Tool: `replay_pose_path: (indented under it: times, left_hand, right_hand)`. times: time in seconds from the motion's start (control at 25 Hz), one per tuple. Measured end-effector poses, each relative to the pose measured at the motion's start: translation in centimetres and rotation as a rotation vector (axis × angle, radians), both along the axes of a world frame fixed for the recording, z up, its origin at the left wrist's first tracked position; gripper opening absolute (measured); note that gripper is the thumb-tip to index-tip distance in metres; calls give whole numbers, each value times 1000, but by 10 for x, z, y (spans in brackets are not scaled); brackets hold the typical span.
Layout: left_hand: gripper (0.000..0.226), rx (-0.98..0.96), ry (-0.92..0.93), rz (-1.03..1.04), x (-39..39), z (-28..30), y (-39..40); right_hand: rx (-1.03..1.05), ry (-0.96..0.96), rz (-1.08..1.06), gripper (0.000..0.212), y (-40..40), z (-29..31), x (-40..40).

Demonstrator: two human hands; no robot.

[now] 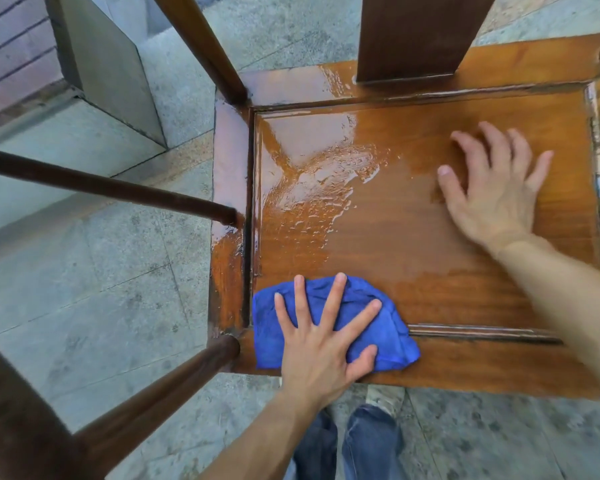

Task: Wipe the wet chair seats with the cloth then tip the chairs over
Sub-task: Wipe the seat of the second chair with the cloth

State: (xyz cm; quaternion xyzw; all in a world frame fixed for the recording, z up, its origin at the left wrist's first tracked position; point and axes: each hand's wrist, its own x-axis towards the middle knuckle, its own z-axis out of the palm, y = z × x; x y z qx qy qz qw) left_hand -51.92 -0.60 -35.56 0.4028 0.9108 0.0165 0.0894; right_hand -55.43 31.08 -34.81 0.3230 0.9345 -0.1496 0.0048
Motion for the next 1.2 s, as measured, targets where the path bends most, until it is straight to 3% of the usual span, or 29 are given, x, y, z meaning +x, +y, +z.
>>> replay_pose_path:
  times: [0.2,0.6,0.72,0.84,1.0,1.2]
  left_hand:
    - [65,25,-3,49,-38,-6,31]
    - [59,26,23,188,-279,-10,137]
    - [53,36,54,206,-327,-12,164]
    - [45,-30,-29,347,-357,-5,191]
    - [55,43,-2,421,-344,-8,199]
    - [54,159,-46,296,-211,-12,123]
  right_hand:
    - [21,20,-22,49,9,-13,-9]
    - [37,50,-24,50,10,-14,-13]
    - [49,34,-19,50,11,-16,-14]
    - [33,31,-21,51,12,-19,-14]
    - [36,50,-19,49,14,-20,-15]
    - [9,13,-19,48,13,-22,-13]
